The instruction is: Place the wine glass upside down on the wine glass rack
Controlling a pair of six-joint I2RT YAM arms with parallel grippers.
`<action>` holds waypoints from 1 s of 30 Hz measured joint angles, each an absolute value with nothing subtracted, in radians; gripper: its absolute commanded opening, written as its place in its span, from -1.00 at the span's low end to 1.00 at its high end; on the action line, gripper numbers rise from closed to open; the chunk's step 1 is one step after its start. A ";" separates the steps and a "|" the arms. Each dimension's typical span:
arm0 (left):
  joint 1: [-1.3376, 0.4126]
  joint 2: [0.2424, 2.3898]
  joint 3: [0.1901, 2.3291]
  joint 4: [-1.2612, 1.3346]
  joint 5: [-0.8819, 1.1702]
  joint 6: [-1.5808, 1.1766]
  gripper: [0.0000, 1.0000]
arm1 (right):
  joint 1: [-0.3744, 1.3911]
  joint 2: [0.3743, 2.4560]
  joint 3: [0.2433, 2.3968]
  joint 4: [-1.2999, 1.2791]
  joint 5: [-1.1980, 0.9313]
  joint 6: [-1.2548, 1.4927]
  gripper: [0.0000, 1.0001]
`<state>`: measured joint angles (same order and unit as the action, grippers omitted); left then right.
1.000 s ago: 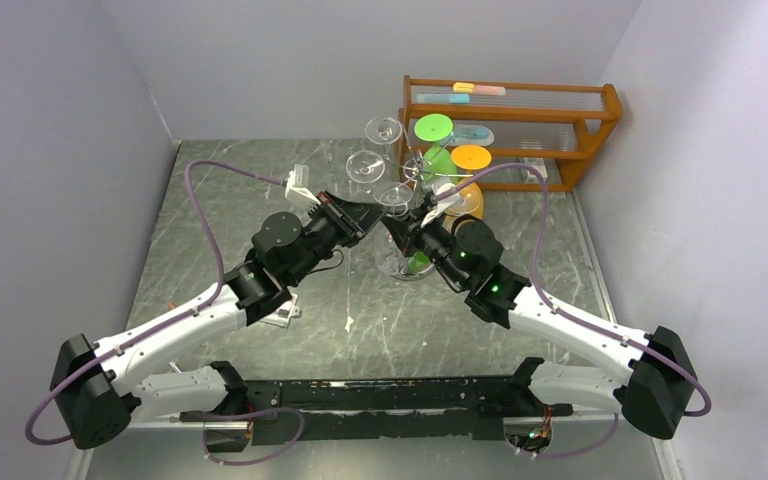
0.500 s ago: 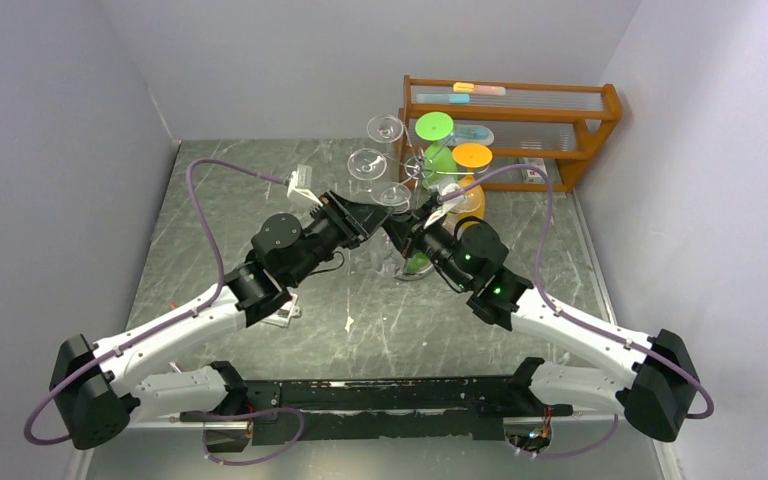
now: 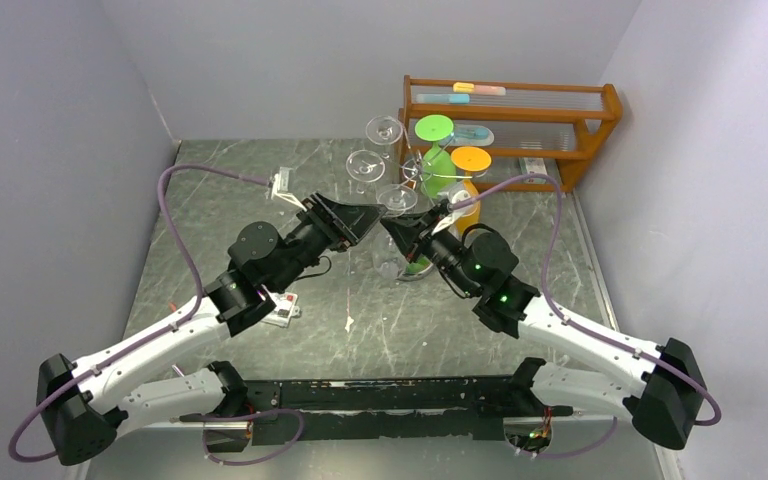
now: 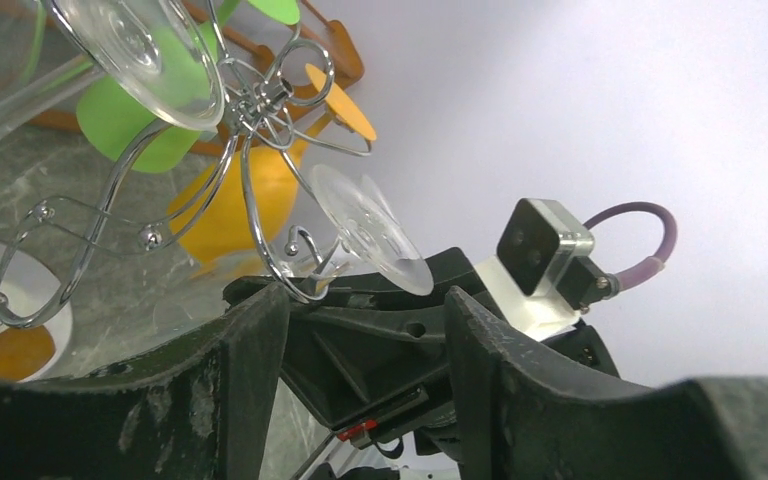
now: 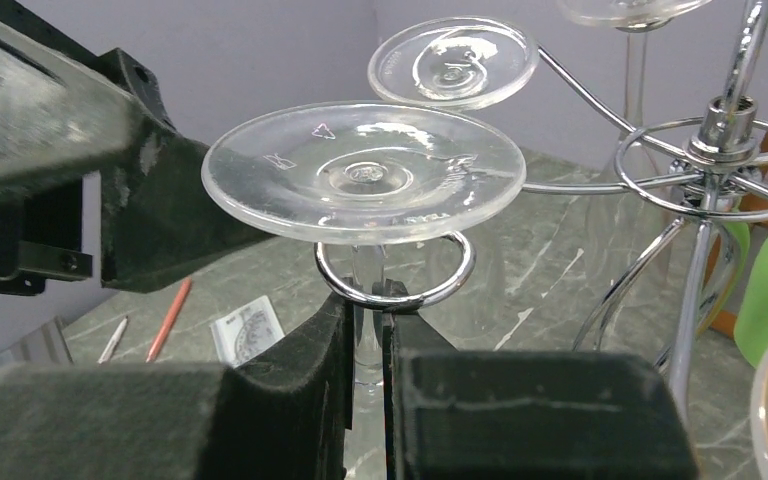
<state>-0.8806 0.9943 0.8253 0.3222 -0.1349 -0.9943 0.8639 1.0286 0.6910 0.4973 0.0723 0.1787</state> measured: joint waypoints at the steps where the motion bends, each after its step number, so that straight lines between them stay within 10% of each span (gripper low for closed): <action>1: -0.881 0.988 0.825 0.322 -0.135 -0.991 0.31 | 0.865 1.024 0.687 0.498 0.080 0.179 -0.97; 30: -0.881 0.839 0.886 -0.014 -0.271 -0.766 0.54 | 0.865 1.002 0.681 0.434 0.188 0.233 -0.12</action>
